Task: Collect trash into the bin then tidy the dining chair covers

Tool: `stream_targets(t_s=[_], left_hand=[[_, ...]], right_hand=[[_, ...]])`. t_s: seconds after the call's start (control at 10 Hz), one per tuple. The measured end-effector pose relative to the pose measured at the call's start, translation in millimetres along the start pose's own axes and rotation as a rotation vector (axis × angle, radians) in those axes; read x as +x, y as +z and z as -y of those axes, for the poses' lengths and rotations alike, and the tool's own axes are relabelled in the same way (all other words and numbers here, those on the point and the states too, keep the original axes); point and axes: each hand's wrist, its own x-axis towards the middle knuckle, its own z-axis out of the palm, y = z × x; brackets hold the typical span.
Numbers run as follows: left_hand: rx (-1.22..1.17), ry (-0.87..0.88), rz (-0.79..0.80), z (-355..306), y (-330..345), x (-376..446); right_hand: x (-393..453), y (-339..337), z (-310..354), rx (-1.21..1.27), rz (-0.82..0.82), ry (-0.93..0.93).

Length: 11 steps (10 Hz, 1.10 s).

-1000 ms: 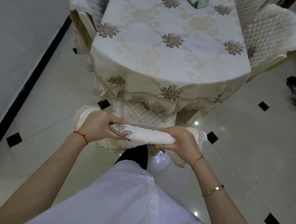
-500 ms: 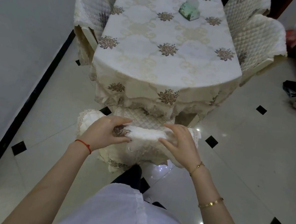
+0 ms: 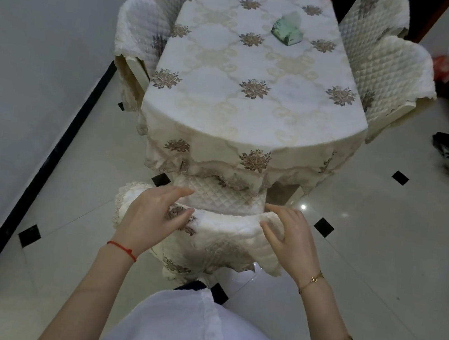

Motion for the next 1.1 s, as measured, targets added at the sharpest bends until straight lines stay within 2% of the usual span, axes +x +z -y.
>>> stream_targets(t_s=[0.3, 0.5, 0.7, 0.8, 0.9, 1.1], left_hand=[[0.054, -0.069, -0.048, -9, -7, 35], [0.068, -0.174, -0.074, -36, 11, 42], [0.075, -0.347, -0.242, -104, 59, 41], [0.075, -0.421, -0.330, -153, 88, 38], [0.049, -0.571, -0.403, -210, 109, 33], [0.050, -0.603, -0.494, -307, 149, 14]], right_hand=[[60, -16, -10, -0.009, 0.028, -0.089], [83, -26, -43, 0.017, 0.123, -0.161], [112, -64, -110, 0.039, 0.224, -0.330], [129, -94, -150, 0.025, 0.260, -0.436], [136, -128, -186, 0.006, 0.295, -0.523], [114, -179, -247, 0.058, 0.288, -0.617]])
